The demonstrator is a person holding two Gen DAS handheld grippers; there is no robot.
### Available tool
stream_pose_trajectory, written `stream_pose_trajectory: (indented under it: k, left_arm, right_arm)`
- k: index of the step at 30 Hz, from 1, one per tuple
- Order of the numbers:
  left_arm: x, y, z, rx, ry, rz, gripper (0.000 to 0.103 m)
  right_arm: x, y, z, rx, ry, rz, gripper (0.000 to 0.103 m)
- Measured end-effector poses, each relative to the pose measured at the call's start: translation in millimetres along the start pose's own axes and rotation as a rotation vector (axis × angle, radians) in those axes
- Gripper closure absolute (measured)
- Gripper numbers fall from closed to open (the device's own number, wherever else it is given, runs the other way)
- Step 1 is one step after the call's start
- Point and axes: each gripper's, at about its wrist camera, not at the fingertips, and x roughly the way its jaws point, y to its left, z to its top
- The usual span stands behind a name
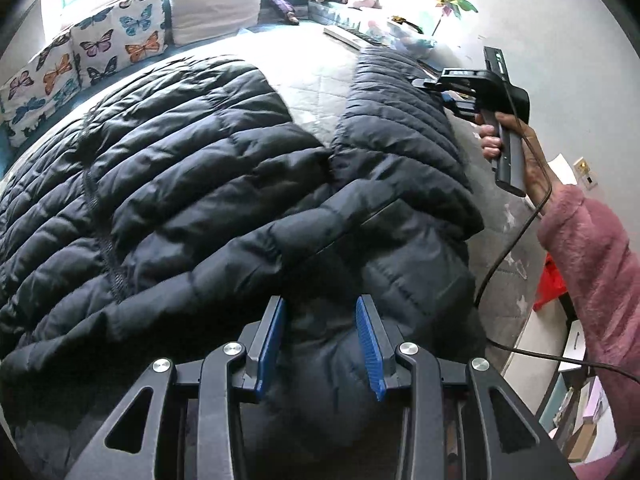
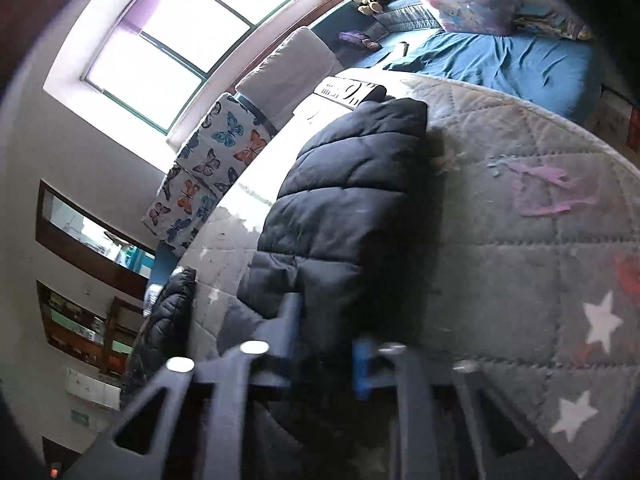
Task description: Fold large clothes
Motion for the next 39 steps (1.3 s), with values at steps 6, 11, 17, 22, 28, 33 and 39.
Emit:
stream_pose_trajectory:
  k: [6,11,17,22,28,33,39]
  left_arm:
    - [22.6,-5.3,9.5,0.002,0.020,0.005,0.063]
    - [-0.7,4.0,6.1,-0.030,-0.011,-0.038,0.063]
    - [-84.1,33.7,-24.9,-0.069,-0.157,0.039,0.063]
    - [-152.2,87.5,-79.7,-0.211,-0.264,0.118,0.063]
    - [-200.4,147.9,-162.9,-0.367,-0.342,0.167,0.063]
    - [-198.6,173.0,-229.1,-0.476,-0.339,0.087,0.063]
    - [-189.2,173.1,-261.9,-0.539,-0.333,-0.063,0.063]
  right_arm:
    - [-31.7,42.8,10.2,-0.103,-0.075,0.024,0.092]
    - [-81.7,122.4,5.1,-0.286,-0.159,0.066,0.093]
    - [-141.0,231.6,-42.4,-0.551,-0.204,0.154,0.093]
    - [-162.8,306.2,-120.2,-0.782,-0.178,0.231,0.093]
    - [-139.0,364.0,-252.6,-1.109,-0.015,0.263,0.093]
    - [-69.9,361.5,-355.6,-1.279,0.227,0.192,0.092]
    - [-30.3,347.3,-378.9,-1.256,0.354,0.131,0.090]
